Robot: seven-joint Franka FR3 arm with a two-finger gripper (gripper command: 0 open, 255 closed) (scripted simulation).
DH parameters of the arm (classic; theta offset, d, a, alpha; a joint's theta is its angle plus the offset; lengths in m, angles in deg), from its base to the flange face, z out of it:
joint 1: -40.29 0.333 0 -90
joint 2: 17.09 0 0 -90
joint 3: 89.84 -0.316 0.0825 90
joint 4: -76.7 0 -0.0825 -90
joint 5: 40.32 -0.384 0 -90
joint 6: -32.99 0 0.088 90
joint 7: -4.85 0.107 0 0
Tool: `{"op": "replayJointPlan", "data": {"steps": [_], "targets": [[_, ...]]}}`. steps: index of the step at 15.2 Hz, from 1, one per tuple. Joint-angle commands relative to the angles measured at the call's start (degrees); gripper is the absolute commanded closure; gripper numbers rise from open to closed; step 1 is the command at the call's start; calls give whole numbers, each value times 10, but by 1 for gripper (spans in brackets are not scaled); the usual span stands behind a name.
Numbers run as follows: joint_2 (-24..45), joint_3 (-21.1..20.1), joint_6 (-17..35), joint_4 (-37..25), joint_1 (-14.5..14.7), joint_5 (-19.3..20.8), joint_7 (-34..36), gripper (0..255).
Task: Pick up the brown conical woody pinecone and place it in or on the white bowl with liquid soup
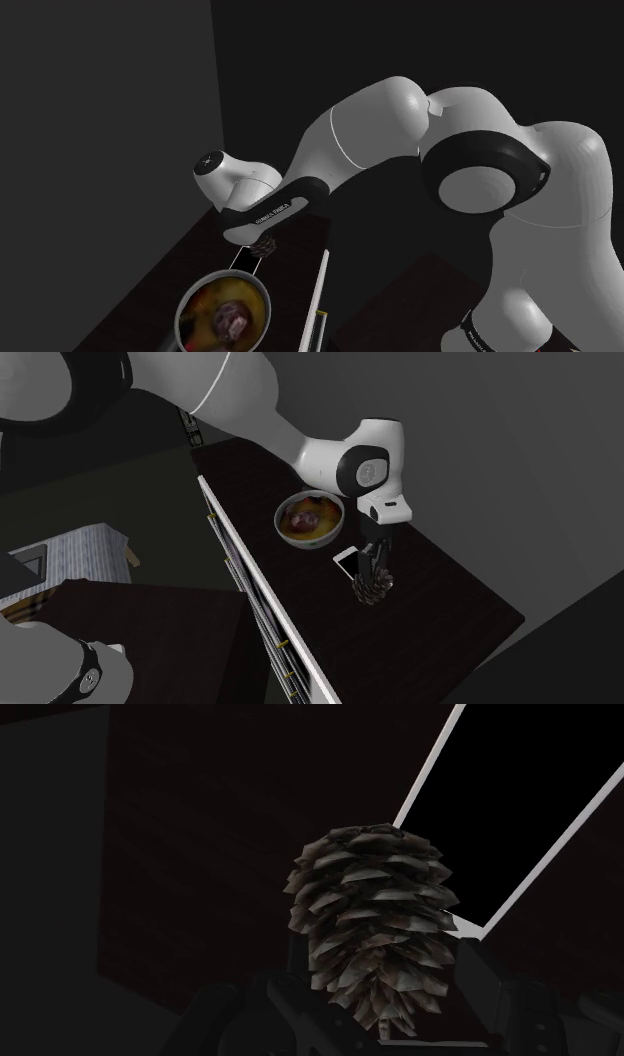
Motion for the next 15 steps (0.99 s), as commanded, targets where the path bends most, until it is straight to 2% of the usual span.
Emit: {"op": "replayJointPlan", "data": {"steps": [1, 15], "targets": [[0, 0, 0, 2, 0, 0, 0, 255], [-65, 10, -77, -14, 10, 10, -17, 255]]}}
